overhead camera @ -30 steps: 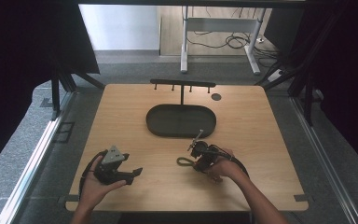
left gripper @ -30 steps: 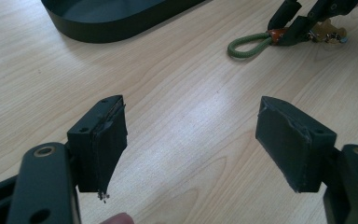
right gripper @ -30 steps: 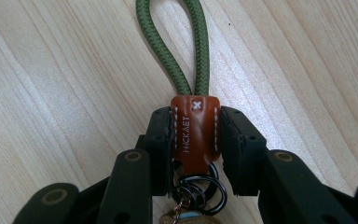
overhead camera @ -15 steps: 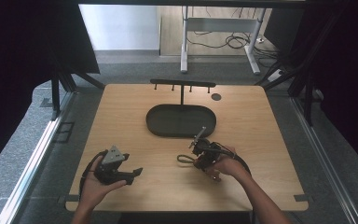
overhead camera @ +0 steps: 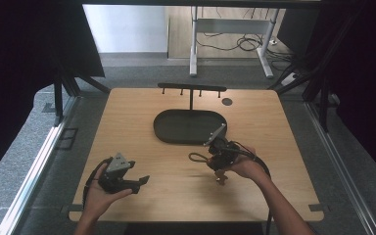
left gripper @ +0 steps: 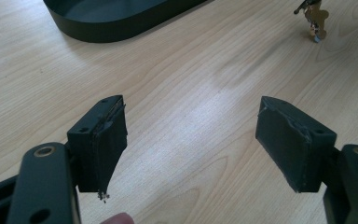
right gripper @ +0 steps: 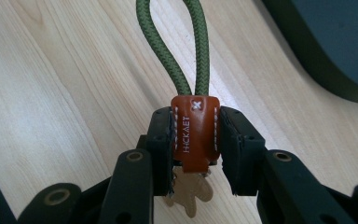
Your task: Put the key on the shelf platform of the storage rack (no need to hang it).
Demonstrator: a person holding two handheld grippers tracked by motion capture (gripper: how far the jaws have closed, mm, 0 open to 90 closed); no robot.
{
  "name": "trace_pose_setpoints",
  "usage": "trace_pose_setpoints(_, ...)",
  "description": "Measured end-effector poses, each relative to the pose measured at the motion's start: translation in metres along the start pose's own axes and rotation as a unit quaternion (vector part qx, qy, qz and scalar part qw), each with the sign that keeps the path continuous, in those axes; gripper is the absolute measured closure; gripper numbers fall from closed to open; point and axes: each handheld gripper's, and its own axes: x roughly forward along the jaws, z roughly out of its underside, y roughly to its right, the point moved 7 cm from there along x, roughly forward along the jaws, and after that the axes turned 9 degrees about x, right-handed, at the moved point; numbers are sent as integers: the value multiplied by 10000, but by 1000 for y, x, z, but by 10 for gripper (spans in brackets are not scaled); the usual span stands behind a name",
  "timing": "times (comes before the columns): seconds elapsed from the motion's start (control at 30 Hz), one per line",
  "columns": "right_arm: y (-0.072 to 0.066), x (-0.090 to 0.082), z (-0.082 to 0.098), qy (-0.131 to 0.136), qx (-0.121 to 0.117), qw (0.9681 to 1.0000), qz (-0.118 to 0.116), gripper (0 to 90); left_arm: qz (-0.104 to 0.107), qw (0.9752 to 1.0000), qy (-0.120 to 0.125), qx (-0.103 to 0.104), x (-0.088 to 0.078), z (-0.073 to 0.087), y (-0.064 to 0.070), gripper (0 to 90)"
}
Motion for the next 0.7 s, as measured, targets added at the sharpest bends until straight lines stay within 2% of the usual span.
trace_pose_setpoints(0.7, 4, -24, -10, 203, -23, 9998, 50, 667, 6, 10000, 5, 9, 1, 0, 0, 251)
